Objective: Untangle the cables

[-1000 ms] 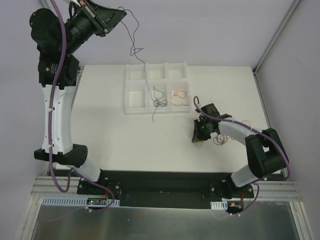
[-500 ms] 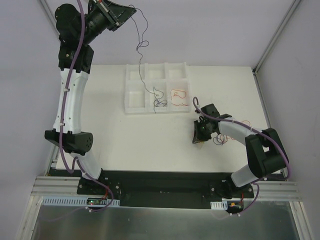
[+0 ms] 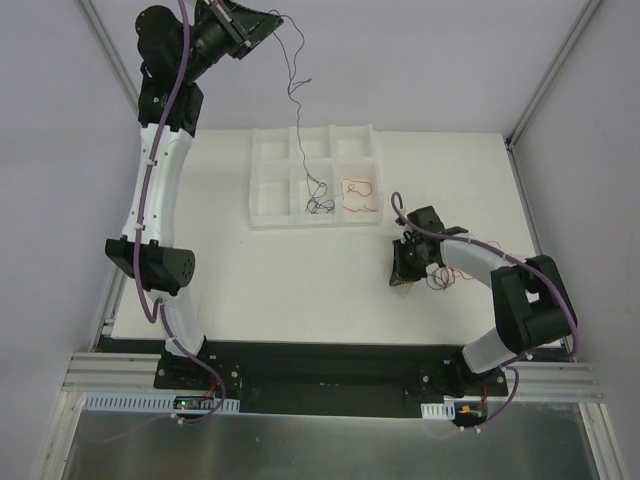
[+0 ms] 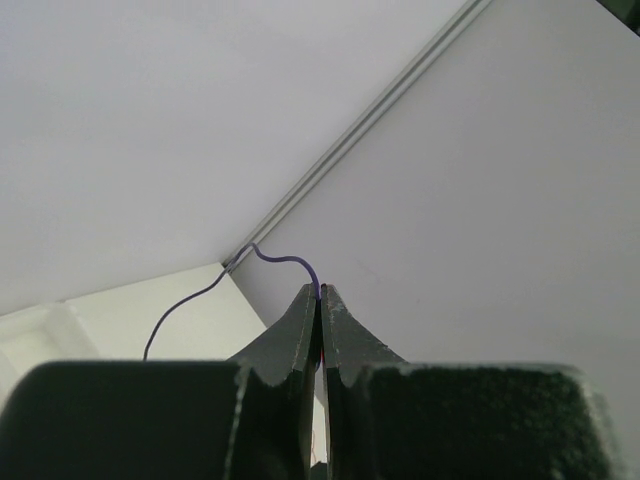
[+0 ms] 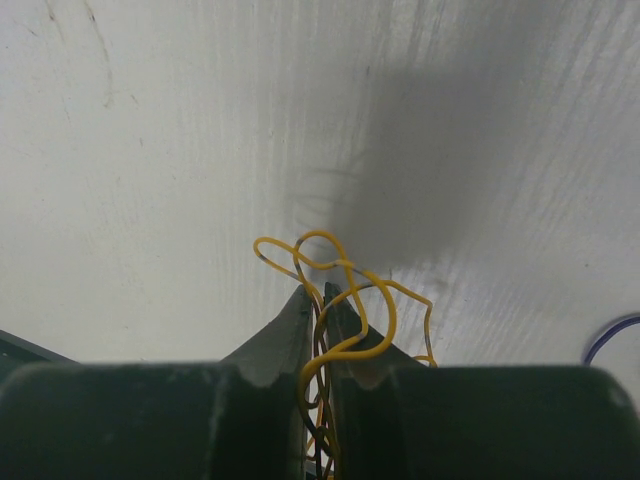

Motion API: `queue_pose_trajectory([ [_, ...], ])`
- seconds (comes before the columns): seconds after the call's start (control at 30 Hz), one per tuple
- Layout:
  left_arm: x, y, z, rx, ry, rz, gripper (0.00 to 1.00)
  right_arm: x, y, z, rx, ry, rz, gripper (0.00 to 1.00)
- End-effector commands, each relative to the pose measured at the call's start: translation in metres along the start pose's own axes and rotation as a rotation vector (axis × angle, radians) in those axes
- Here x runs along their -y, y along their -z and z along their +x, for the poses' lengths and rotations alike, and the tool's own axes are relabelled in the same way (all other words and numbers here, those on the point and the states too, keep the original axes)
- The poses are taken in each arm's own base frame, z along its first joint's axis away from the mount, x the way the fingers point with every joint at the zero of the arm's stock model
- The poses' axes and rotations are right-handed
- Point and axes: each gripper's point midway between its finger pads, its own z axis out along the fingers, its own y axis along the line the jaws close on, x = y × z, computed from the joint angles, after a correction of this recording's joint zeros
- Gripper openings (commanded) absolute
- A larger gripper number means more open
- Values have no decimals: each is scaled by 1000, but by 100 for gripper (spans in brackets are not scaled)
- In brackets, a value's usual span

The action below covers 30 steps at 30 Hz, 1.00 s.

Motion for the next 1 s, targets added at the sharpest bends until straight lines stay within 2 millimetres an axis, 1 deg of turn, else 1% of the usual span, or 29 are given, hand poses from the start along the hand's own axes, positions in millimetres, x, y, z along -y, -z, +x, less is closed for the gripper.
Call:
queue_pose_trajectory([
  [0.0, 40, 1, -18, 55, -49, 121, 0, -1, 4, -8, -1, 3, -4, 11],
  [0.17, 25, -1, -8, 27, -48, 95, 0, 1, 4, -8, -2, -4, -4, 11],
  [0.27, 11, -1, 6, -8, -44, 69, 0, 1, 4, -8, -2, -5, -5, 11],
  [0.33, 1, -2, 21, -40, -45, 50, 0, 1, 3, -8, -4, -7, -6, 11],
  [0.37, -6, -3, 32, -64, -52, 35, 0, 2, 3, -8, -3, -8, -6, 11],
  [0.47, -29, -9, 71, -154, -46, -12, 0, 2, 3, -8, -5, -10, -8, 11],
  [0.53, -52, -9, 102, -217, -33, -79, 0, 1, 3, -7, -5, -10, -9, 11],
  [0.57, -68, -9, 120, -251, -20, -116, 0, 1, 4, -8, -3, -9, -10, 11],
  [0.6, -81, -9, 131, -263, -15, -151, 0, 1, 5, -8, 1, -10, -11, 11],
  [0.73, -142, -3, 174, -331, 58, -303, 0, 2, 7, -7, 5, -12, -11, 11],
  [0.8, -164, 0, 185, -344, 82, -369, 0, 2, 7, -7, 5, -13, -10, 11],
  [0.97, -201, 7, 208, -401, 56, -462, 0, 4, 8, -7, 8, -21, -9, 11],
])
